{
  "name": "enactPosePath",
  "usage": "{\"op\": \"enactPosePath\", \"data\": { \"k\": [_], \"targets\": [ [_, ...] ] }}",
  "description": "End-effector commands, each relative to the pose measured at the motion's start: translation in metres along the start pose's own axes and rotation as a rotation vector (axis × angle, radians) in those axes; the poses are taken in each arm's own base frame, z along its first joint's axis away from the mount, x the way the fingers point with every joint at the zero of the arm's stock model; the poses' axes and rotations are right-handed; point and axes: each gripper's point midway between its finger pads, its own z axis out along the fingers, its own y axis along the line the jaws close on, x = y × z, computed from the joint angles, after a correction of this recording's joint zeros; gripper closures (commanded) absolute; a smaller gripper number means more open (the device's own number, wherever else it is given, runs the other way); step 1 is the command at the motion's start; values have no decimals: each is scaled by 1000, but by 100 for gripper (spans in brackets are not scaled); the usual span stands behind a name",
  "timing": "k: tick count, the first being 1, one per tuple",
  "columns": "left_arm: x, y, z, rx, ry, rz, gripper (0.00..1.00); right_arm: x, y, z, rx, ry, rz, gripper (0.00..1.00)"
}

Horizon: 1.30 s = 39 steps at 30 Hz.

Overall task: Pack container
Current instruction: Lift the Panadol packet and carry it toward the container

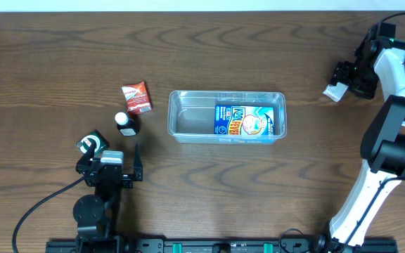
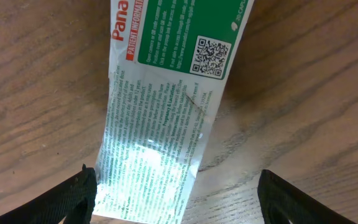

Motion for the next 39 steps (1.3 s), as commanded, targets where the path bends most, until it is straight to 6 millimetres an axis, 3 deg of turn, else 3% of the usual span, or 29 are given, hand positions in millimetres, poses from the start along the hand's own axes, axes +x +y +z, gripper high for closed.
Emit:
{"op": "enactPosePath", "data": {
  "k": [1, 9, 18, 22, 30, 39],
  "targets": [
    [14, -3, 2, 7, 33, -7, 2, 6, -1, 14, 21, 30, 10, 20],
    [14, -3, 2, 7, 33, -7, 2, 8, 8, 23, 10, 39, -8, 19],
    [14, -3, 2, 7, 33, -7, 2, 3, 37, 31, -41, 9, -32, 20],
    [14, -3, 2, 7, 33, -7, 2, 4, 48, 36, -50, 6, -53, 29],
    [14, -3, 2, 7, 33, -7, 2, 2, 51, 36, -53, -4, -57, 30],
    [14, -3, 2, 7, 33, -7, 2, 4, 49, 36, -50, 4, -53, 51]
  ]
}}
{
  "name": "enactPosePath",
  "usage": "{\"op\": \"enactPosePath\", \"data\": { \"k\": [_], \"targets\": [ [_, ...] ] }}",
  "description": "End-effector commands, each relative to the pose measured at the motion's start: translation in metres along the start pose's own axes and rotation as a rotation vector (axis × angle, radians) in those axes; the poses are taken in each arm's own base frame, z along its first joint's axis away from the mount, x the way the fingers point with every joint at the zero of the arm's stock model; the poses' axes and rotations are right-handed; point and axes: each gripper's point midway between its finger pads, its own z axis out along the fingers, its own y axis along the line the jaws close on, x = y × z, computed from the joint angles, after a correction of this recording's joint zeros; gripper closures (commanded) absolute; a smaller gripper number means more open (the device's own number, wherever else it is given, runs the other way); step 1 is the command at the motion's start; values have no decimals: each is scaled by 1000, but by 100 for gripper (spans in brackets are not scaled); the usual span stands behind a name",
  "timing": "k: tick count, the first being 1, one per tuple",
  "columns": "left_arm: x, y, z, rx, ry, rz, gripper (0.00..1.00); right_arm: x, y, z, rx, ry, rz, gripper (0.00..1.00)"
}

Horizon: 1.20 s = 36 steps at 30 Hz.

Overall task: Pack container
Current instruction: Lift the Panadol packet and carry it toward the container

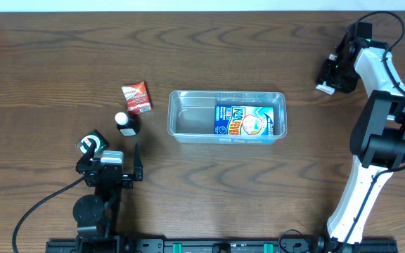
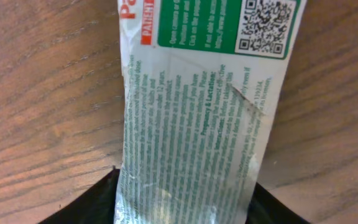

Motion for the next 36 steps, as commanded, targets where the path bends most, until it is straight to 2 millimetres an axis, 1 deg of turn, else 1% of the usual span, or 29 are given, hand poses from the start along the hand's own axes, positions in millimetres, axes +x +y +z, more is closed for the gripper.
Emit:
{"op": "enactPosePath", "data": {
  "k": [1, 6, 8, 12, 16, 17, 19, 21, 22, 24, 25, 28, 30, 32, 36],
  "targets": [
    [14, -3, 2, 8, 33, -7, 2, 7, 1, 12, 0, 33, 6, 53],
    [14, -3, 2, 8, 33, -7, 2, 9, 0, 6, 2, 40, 8, 67],
    [14, -3, 2, 8, 33, -7, 2, 8, 0, -2, 1, 32, 7, 67],
    [14, -3, 2, 8, 33, -7, 2, 2, 5, -26, -9, -8, -32, 66],
    [14, -3, 2, 8, 33, -7, 2, -4, 11, -64, -22, -69, -84, 64],
    [14, -3, 2, 8, 33, -7, 2, -5, 16, -78, -37, -90, -109, 63],
    [14, -3, 2, 8, 33, -7, 2, -4, 30, -102, -85, -122, -192, 63],
    [14, -3, 2, 8, 33, -7, 2, 1, 50, -129, -158, -155, -311, 63],
    [14, -3, 2, 8, 33, -7, 2, 5, 58, -139, -189, -167, -358, 62],
    [14, -3, 2, 8, 33, -7, 2, 18, 81, -165, -269, -193, -490, 63],
    [14, -3, 2, 8, 33, -7, 2, 24, 90, -175, -300, -202, -544, 63],
    [14, -3, 2, 8, 33, -7, 2, 52, 117, -202, -378, -212, -741, 64],
    [14, -3, 2, 8, 33, -7, 2, 72, 129, -211, -395, -197, -856, 66],
    [14, -3, 2, 8, 33, -7, 2, 94, 139, -215, -406, -162, -968, 67],
    [14, -3, 2, 8, 33, -7, 2, 139, 155, -215, -440, -54, -1162, 67]
  ]
}}
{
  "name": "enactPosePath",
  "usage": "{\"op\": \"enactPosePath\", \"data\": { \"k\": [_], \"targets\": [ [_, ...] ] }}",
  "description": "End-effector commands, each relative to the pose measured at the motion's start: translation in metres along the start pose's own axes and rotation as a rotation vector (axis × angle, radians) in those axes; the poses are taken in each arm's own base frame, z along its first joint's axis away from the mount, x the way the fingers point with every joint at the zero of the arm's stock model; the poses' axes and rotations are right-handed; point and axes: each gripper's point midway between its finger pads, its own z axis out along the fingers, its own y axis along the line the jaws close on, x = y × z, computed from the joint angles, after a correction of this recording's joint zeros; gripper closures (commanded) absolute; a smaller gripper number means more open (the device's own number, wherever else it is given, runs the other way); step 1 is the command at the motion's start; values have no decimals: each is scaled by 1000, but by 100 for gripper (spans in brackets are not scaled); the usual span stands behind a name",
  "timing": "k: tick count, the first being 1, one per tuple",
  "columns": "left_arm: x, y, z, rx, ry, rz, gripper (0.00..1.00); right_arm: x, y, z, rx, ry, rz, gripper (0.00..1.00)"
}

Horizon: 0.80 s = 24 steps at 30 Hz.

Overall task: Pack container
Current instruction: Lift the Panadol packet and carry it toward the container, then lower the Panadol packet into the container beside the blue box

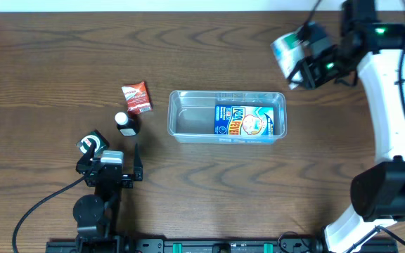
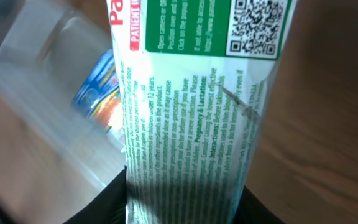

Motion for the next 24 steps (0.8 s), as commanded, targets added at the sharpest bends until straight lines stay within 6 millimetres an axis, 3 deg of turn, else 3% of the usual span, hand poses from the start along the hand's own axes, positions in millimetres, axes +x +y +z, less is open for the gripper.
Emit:
{"op": "enactPosePath", "data": {
  "k": [1, 6, 10, 24],
  "targets": [
    [14, -3, 2, 7, 33, -7, 2, 1, 37, 3, -80, 26, -249, 67],
    [14, -3, 2, 8, 33, -7, 2, 16, 75, 9, -167, 113, -405, 67],
    [14, -3, 2, 7, 33, -7, 2, 24, 93, 11, -218, 149, -535, 67],
    [14, -3, 2, 7, 33, -7, 2, 22, 94, 19, -251, 113, -904, 63]
  ]
}}
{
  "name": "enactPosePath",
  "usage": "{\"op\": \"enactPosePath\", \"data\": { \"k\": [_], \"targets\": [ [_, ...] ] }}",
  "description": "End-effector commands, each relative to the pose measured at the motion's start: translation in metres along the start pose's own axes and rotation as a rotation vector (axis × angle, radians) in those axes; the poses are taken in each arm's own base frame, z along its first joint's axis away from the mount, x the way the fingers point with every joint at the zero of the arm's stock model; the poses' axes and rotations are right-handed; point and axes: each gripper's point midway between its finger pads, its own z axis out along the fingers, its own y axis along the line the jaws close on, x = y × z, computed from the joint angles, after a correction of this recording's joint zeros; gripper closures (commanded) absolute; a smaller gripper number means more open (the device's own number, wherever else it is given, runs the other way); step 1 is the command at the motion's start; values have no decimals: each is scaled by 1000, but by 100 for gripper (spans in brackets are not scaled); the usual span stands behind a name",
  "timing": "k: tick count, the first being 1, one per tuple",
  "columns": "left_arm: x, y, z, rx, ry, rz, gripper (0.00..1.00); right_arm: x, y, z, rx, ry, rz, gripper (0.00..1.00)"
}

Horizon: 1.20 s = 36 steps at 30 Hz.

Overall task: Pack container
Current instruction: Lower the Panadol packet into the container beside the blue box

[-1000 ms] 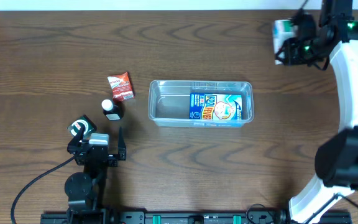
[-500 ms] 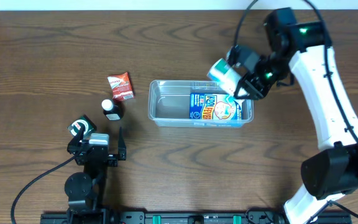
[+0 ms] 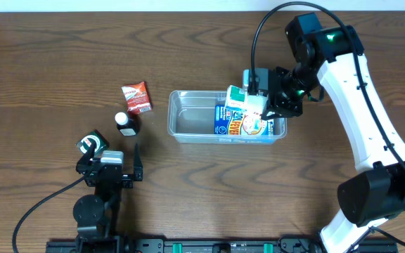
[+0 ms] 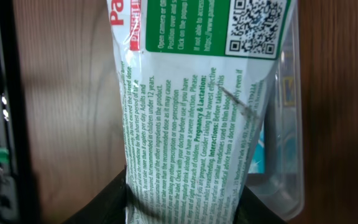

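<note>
A clear plastic container (image 3: 188, 121) sits mid-table with a blue fever-patch pack (image 3: 241, 126) in its right half. My right gripper (image 3: 264, 97) hovers over that right half, shut on a white and green medicine packet (image 3: 245, 100). In the right wrist view the packet (image 4: 197, 106) fills the frame between the black fingers (image 4: 101, 202), with the container's rim (image 4: 284, 186) below it. My left gripper (image 3: 138, 163) rests at the front left, away from the container; its jaw state is unclear. A red sachet (image 3: 136, 98) and a small dark bottle (image 3: 125, 124) lie left of the container.
A roll with a green core (image 3: 91, 144) sits by the left arm's base. The table's rail (image 3: 202, 246) runs along the front edge. Bare wood lies in front of and behind the container.
My right gripper has moved with the medicine packet from behind the container's right end to directly above its right half. The left arm and loose items have not moved.
At first my right gripper stood open around the packet lying on the table at the far right. Then it was shut on the packet there. Later it held the packet in the air behind the container, and now holds it over the container's right half.
</note>
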Motion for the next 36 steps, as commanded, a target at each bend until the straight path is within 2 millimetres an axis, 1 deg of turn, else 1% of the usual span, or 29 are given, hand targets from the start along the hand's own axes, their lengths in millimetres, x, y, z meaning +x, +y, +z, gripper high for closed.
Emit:
{"op": "enactPosePath", "data": {
  "k": [1, 3, 8, 16, 24, 28, 30, 36],
  "targets": [
    [14, -3, 2, 8, 33, -7, 2, -3, 1, 4, -16, -12, -157, 64],
    [14, -3, 2, 8, 33, -7, 2, 1, 0, 8, -21, 2, -202, 67],
    [14, -3, 2, 8, 33, -7, 2, 11, -8, 21, -25, 40, -254, 70],
    [14, -3, 2, 8, 33, -7, 2, 31, -26, 53, -8, 98, -255, 67],
    [14, -3, 2, 8, 33, -7, 2, 47, -40, 81, 34, 100, -255, 69],
    [14, -3, 2, 8, 33, -7, 2, 56, -48, 91, 61, 95, -248, 70],
    [14, -3, 2, 8, 33, -7, 2, 60, -53, 95, 83, 90, -245, 72],
    [14, -3, 2, 8, 33, -7, 2, 64, -66, 100, 132, 80, -245, 74]
  ]
}}
